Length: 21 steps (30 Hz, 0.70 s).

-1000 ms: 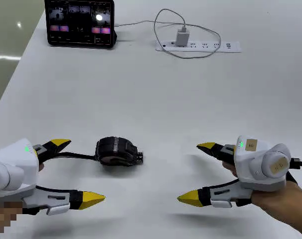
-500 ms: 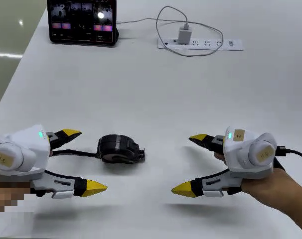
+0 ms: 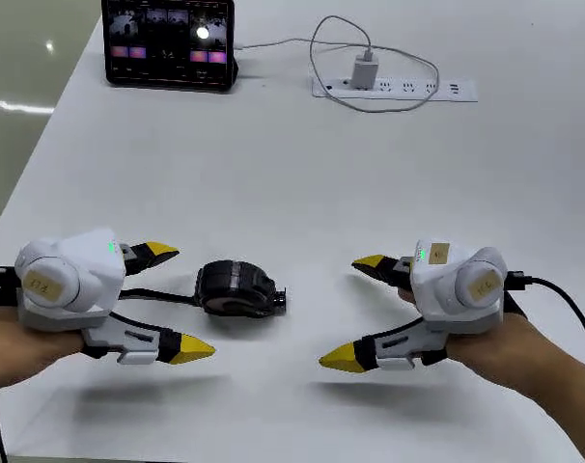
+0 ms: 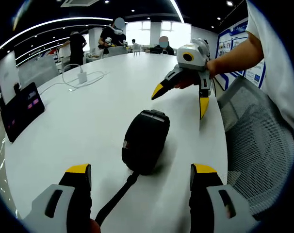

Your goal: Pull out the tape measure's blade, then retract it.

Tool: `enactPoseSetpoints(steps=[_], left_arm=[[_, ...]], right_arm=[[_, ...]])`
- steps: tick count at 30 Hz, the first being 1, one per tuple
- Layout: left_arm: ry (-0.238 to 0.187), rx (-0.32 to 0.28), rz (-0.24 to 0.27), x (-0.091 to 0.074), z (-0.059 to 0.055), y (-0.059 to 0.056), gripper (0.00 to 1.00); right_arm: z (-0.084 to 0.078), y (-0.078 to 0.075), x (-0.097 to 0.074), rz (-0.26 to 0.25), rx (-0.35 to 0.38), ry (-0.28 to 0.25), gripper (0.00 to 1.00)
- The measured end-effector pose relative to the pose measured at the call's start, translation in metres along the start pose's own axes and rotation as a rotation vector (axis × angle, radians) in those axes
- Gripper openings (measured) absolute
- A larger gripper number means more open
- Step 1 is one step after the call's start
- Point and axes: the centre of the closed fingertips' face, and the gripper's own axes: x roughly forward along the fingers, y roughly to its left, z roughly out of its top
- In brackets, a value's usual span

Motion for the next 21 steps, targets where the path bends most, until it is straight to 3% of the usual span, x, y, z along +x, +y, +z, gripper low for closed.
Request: enactPoseSetpoints(steps=[11, 21], left_arm=[[0.05, 0.062, -0.032, 0.012, 0.0, 0.005, 0.65], [0.058, 0.092, -0.059, 0.023, 0.002, 0.006, 0.46]], right_arm=[[0.001, 0.0, 0.012, 0.027, -0.009, 0.014, 0.84], [0.003, 0.0, 0.016, 0.04, -0.003, 0.018, 0.83]])
